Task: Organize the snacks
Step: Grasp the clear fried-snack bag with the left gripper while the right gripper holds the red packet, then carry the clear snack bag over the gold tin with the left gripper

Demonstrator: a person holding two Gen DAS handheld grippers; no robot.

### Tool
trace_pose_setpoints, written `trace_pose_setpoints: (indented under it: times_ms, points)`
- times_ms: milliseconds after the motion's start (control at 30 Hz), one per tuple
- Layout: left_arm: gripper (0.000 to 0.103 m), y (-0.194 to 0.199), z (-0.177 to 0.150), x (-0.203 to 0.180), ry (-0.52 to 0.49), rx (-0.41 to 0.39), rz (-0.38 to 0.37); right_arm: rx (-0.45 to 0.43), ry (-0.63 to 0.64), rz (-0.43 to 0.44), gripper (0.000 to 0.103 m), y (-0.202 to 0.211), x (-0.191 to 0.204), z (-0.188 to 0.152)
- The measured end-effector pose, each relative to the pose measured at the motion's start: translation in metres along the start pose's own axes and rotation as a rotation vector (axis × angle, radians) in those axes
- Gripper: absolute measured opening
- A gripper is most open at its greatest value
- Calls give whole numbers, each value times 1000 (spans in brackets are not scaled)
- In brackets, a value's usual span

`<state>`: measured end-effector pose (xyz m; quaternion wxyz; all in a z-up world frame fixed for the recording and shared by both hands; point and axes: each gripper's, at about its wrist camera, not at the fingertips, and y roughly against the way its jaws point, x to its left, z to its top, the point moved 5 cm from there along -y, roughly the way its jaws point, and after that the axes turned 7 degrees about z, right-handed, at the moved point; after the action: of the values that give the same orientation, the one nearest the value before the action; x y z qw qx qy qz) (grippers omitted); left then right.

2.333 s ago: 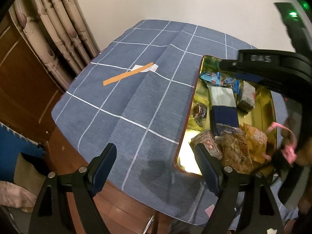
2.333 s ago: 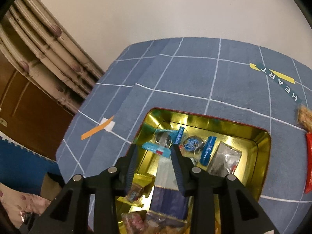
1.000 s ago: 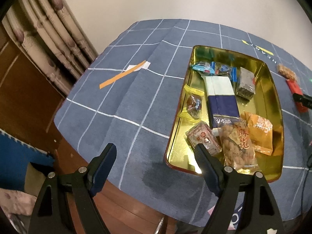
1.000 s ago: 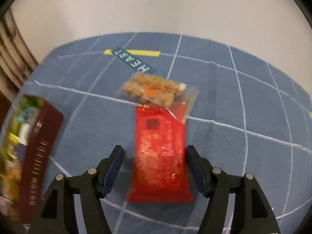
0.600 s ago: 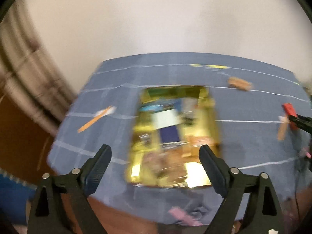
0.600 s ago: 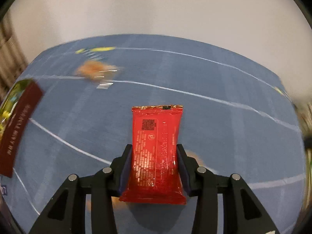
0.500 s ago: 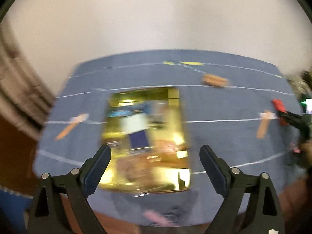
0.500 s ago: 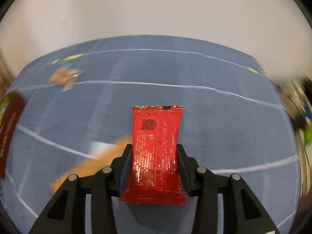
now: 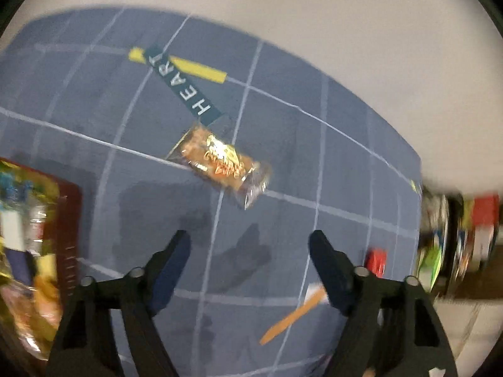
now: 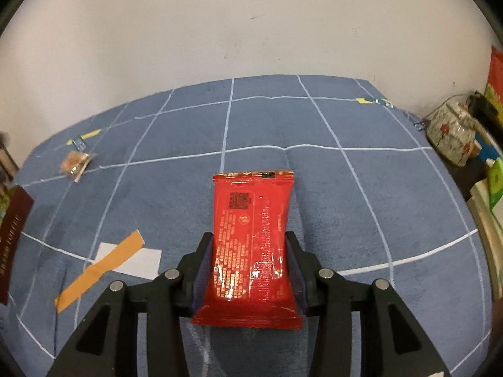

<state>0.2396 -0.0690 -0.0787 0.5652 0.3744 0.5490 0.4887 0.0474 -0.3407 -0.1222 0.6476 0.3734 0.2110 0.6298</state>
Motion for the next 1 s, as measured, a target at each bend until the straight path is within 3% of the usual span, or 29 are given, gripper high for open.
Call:
trace_pose_setpoints:
  times_ms: [167, 400, 533, 633, 667, 733, 833, 900, 967, 1000]
  points:
    - [71, -42, 26, 5, 176, 44, 44, -9, -27, 50, 45, 1, -2, 0]
    - [71, -66, 54, 15, 352, 43, 125, -17, -49, 117, 47, 1, -3, 0]
    - [64, -71, 62, 4, 346, 43, 218, -22, -67, 140, 47, 1, -5, 0]
    - [43, -70, 57, 4, 376, 30, 308, -24, -73, 148, 47, 1, -6, 0]
    - [36, -69, 56, 3, 365, 31, 342, -24, -75, 150, 47, 1, -6, 0]
    - [34, -69, 52, -2, 315, 28, 332, -25, -77, 152, 47, 1, -6, 0]
    - [34, -65, 39, -2, 237, 19, 282, -25, -76, 151, 47, 1, -6, -1]
    - [34, -61, 18, -5, 124, -11, 269, -25, -76, 151, 47, 2, -5, -2]
    - [34, -53, -4, -9, 26, -39, 184, -25, -76, 151, 47, 1, -5, -2]
    - [34, -47, -16, -10, -17, -60, 177, -25, -76, 150, 47, 1, -5, -2]
